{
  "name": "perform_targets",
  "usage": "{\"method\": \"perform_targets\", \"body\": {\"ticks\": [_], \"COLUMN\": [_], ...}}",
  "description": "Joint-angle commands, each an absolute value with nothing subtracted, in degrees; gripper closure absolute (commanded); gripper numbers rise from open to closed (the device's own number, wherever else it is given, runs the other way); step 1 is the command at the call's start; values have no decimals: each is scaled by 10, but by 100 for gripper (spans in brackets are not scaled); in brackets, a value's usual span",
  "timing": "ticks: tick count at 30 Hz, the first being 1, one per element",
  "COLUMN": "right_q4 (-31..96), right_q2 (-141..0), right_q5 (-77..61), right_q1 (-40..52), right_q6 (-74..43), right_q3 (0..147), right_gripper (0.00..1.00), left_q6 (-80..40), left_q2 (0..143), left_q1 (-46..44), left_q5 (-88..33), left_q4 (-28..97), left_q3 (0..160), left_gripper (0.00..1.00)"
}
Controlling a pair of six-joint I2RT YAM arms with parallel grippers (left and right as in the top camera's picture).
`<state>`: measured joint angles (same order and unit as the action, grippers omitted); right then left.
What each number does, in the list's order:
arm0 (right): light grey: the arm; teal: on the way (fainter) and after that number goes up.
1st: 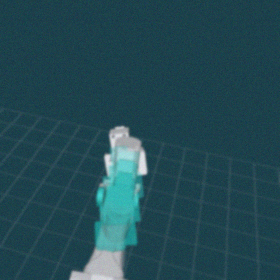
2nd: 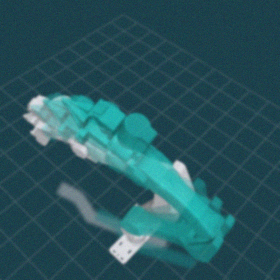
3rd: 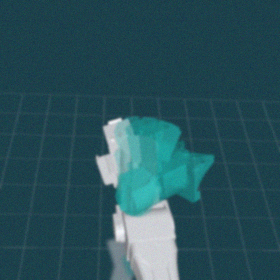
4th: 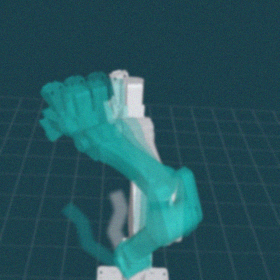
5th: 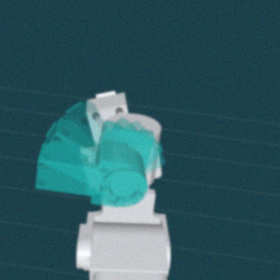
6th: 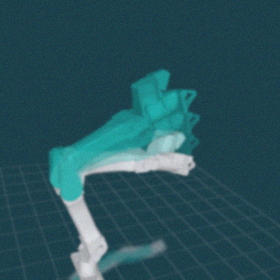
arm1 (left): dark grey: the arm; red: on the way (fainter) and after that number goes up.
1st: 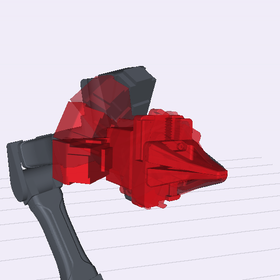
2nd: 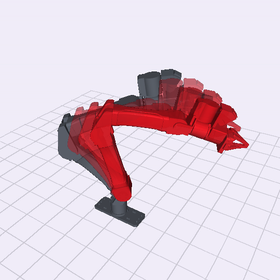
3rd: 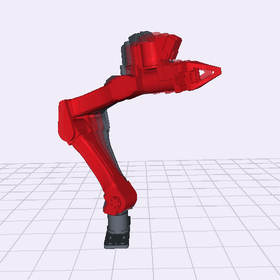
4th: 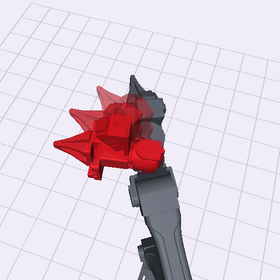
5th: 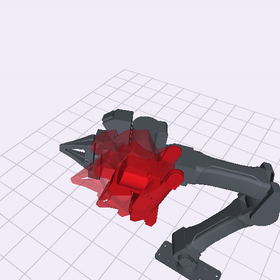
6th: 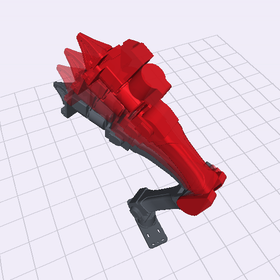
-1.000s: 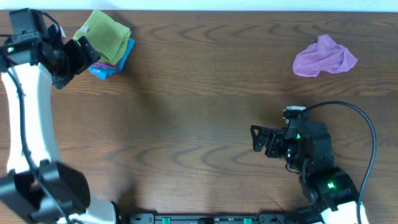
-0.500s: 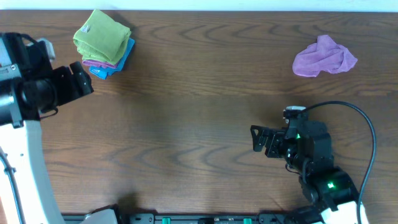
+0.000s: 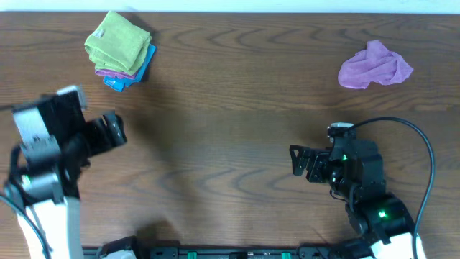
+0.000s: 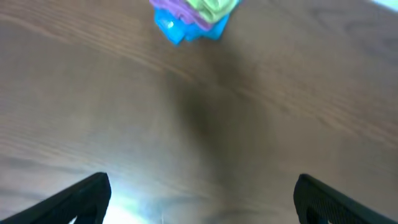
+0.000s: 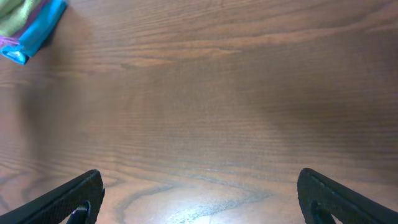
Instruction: Fold the cloth
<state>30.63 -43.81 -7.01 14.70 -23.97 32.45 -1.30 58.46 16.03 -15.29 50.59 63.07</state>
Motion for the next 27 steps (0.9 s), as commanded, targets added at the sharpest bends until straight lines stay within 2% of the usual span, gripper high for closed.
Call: {"method": "perform_targets", "body": {"ticks": [1, 8, 14, 20, 27], "right_q4": [307, 307, 307, 307, 307], "right_q2": [-435, -435, -435, -435, -435], "right_q5": [-71, -70, -71, -71, -71], "right_q1": [142, 142, 142, 142, 142], "right_q6": [-248, -248, -248, -248, -248], "right_q3": [322, 322, 322, 322, 322], "right_gripper": [1, 1, 1, 1, 1], "left_q6": [11, 30, 30, 22, 17], "left_q2": [496, 309, 149, 60, 32], "left_q1": [138, 70, 55, 55, 43], "left_q5": [-163, -110, -101, -88, -16], "left_q4": [435, 321, 311, 314, 319], "left_q3": [527, 314, 167, 91, 85], "left_gripper": [5, 5, 5, 5, 5]}}
